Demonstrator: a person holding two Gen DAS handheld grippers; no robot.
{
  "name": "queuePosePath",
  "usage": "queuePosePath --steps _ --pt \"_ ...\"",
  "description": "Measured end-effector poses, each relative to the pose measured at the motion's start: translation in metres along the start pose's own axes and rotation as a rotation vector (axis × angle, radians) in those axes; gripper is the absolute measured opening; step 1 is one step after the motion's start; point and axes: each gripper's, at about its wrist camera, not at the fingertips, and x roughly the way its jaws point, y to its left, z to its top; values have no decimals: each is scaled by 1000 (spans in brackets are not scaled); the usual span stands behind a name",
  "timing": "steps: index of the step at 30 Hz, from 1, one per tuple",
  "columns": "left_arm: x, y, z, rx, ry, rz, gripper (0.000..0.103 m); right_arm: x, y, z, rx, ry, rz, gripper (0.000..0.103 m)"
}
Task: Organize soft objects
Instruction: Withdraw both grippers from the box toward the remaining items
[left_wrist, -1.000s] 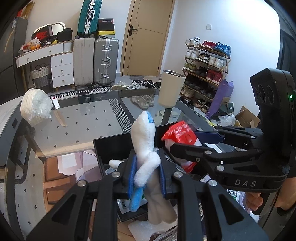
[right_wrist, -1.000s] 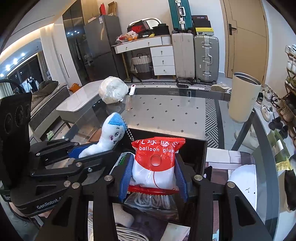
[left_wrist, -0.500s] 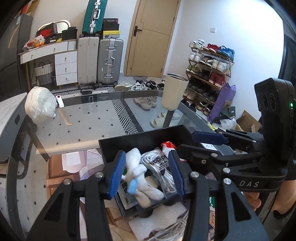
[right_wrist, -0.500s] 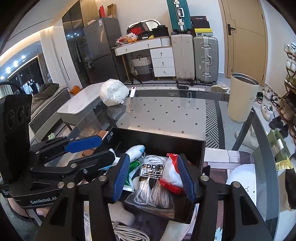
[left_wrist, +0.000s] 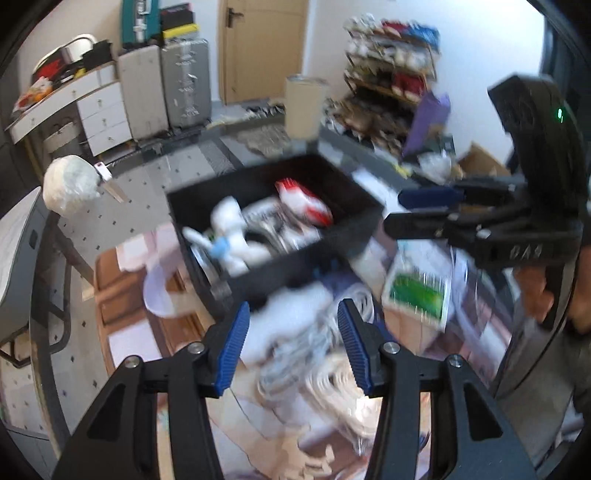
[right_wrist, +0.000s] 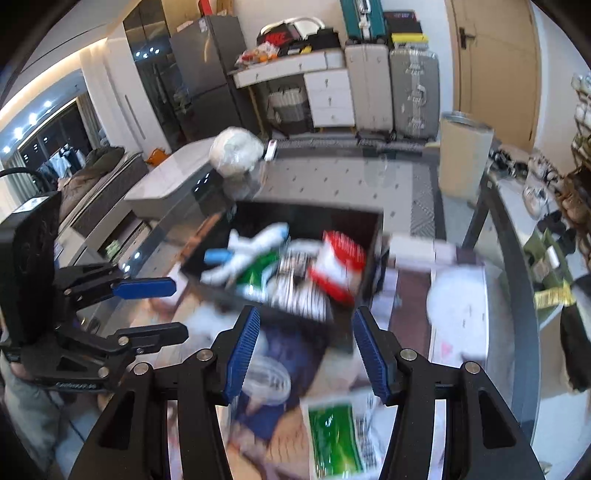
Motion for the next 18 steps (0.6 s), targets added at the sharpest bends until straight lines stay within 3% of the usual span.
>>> queuePosePath --steps 4,8,12,18 --pt "7 -15 -18 56 73 6 50 2 -2 -29 -27 66 -16 54" --pt "9 -23 -42 23 134 -44 50 5 -7 -54 -26 133 -42 54" --pt "19 -38 -60 -4 201 -72 52 18 -13 -71 -25 202 -83 64" --pt "34 -53 -64 -40 226 -63 77 31 -4 -78 -56 257 -96 74"
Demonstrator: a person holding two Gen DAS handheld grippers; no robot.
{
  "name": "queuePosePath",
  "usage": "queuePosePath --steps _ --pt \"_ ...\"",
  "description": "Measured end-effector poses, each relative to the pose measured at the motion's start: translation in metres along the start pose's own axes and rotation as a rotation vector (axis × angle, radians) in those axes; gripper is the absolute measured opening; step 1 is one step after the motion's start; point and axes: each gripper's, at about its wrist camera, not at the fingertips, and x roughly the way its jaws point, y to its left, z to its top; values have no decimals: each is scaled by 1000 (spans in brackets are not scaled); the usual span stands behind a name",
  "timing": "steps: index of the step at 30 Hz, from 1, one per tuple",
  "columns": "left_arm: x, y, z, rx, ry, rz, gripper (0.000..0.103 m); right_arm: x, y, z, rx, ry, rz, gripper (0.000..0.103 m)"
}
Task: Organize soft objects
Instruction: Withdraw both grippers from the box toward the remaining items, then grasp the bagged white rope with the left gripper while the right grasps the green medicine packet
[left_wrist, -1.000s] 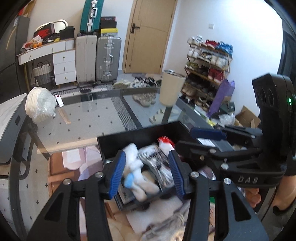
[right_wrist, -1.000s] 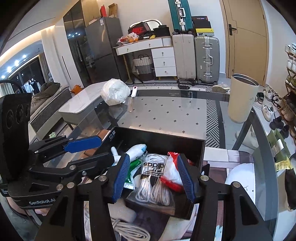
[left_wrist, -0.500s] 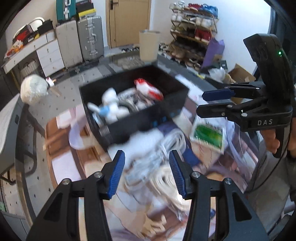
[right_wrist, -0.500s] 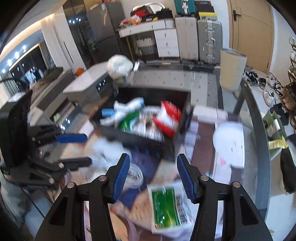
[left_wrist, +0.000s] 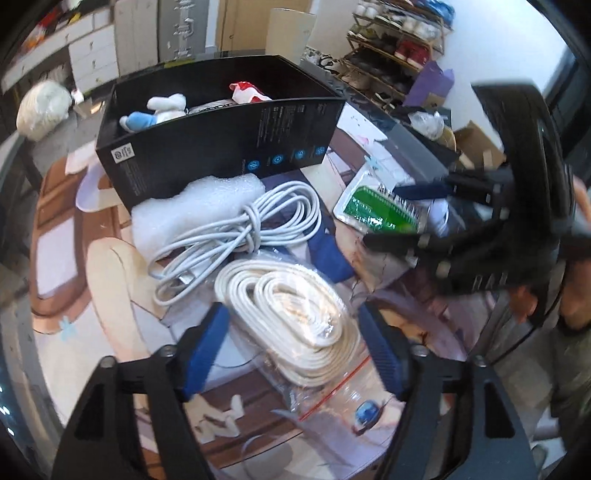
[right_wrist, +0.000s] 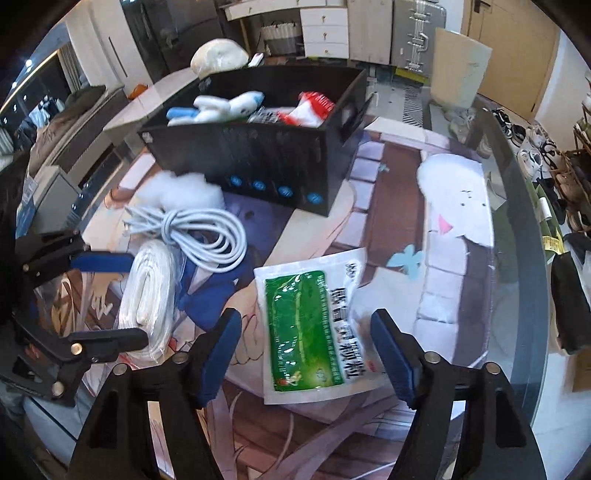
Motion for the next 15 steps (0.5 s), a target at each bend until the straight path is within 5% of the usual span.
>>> queuePosePath --steps 5,15 --pt "3 3 8 -77 0 -33 78 3 12 -2 -40 6 -16 77" --pt "19 1 10 -30 18 99 79 3 11 1 -37 6 -8 78"
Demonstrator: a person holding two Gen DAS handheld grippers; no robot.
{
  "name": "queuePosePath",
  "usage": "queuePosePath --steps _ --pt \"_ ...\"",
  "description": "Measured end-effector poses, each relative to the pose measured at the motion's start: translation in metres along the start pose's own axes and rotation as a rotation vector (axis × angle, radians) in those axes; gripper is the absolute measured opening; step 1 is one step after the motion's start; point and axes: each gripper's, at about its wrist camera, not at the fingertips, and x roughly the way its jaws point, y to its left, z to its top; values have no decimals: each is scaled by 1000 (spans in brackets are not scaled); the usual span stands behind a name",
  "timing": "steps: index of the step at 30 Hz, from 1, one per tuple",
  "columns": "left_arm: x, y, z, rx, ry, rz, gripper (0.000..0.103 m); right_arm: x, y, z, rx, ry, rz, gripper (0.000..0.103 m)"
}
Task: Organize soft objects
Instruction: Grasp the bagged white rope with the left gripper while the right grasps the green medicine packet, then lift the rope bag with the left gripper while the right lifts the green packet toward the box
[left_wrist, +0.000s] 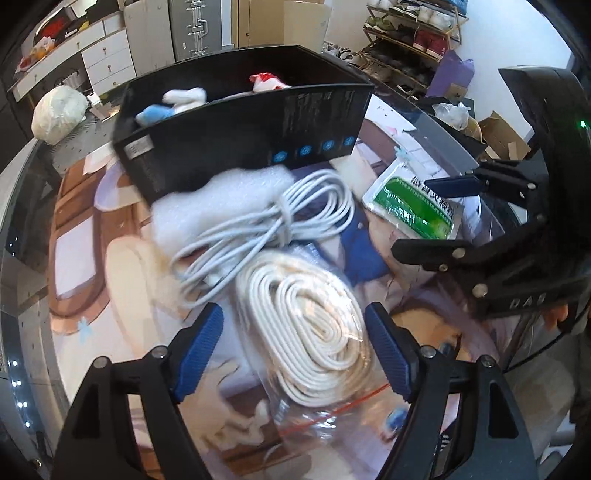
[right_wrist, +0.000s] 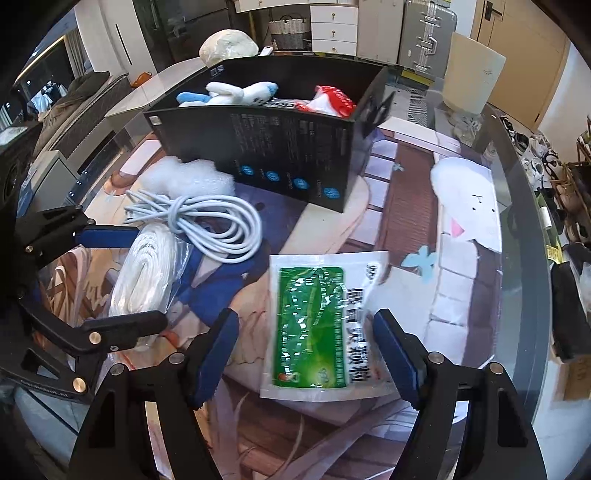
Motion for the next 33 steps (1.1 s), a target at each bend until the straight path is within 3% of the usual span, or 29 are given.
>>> queuePosePath --steps 3,12,13,14,16,18,21,26,33 --pt "-6 9 -9 8 -2 -3 79 0 12 0 -28 2 41 79" --pt "-12 22 -23 16 -34 28 77 5 22 6 -47 -10 6 79" --pt "-11 21 -22 16 -34 36 70 5 21 8 -49 -13 -3 79" --pt "-9 18 -20 24 -33 47 58 6 21 9 -53 -15 -8 79" --pt "-6 11 -18 54 -34 68 46 6 23 8 -86 -23 -28 71" --pt "-8 6 -16 82 -46 45 40 3 26 8 -106 -28 -6 45" --pt "-11 3 -19 100 -48 -12 35 0 28 6 -118 -25 -1 33" --pt "-22 -7 -25 158 -60 -39 33 -13 23 8 -95 -60 18 19" --pt "-63 5 -17 136 -168 -41 33 -31 15 15 -60 -113 9 18"
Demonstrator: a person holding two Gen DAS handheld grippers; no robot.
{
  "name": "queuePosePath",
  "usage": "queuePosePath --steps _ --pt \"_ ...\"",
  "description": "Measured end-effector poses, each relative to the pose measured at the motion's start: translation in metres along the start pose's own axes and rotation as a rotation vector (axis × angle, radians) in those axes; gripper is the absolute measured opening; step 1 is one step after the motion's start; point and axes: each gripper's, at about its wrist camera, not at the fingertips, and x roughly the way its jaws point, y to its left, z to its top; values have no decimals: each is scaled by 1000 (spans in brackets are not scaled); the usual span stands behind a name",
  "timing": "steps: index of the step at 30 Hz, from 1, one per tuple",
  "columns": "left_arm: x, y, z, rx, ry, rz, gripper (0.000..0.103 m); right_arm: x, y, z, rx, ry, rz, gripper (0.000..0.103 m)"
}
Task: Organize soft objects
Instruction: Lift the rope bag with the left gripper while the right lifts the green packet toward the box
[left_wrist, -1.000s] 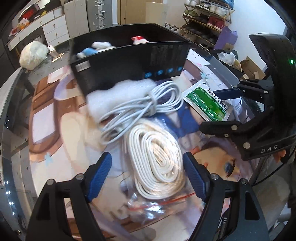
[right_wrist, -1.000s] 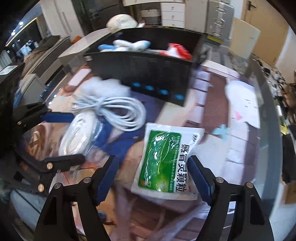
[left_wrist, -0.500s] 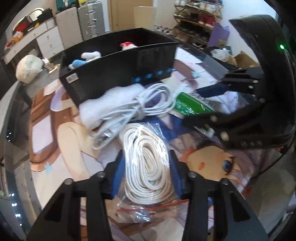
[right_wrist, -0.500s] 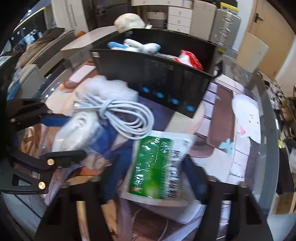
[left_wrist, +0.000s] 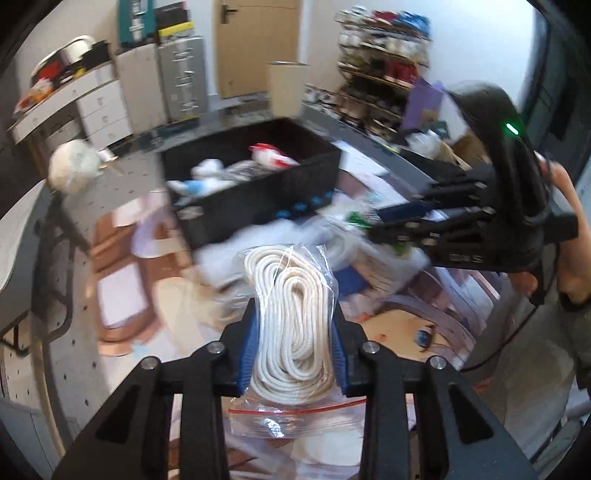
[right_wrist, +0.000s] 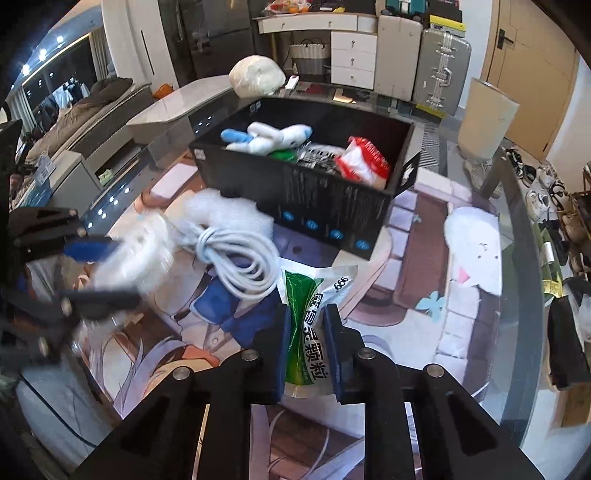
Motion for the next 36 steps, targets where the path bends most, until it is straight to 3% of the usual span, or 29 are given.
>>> queuePosePath --steps 7,12,15,17,19,21,24,25,26,28,33,36 --pt "-8 55 -4 -137 -7 95 33 5 -8 2 26 18 -12 18" --pt "19 69 -16 -140 88 174 34 18 -3 -6 10 51 -15 20" --pt "26 71 -21 -140 105 210 40 20 -2 -7 2 54 -24 30" --pt "29 71 -23 -151 110 203 51 22 -3 -7 10 58 -34 36" --pt "31 70 -24 -151 113 217 55 24 -3 -8 5 64 -35 42" --pt "32 70 -24 -139 114 233 55 28 -3 -9 2 74 -39 50" --pt "33 69 -26 -146 127 218 56 29 0 -11 -10 77 -45 52" --pt "34 69 -25 -148 133 213 51 30 1 -11 -12 78 -45 52" --pt "35 68 -25 -148 136 213 37 29 1 -11 -15 80 -41 50" --pt "35 67 -25 -143 131 219 34 28 4 -11 -34 82 -32 35" --pt "30 65 -22 -132 99 211 32 20 8 -10 -42 54 -43 15" --pt "23 63 -19 -128 74 224 32 10 -1 -6 -5 15 -49 15"
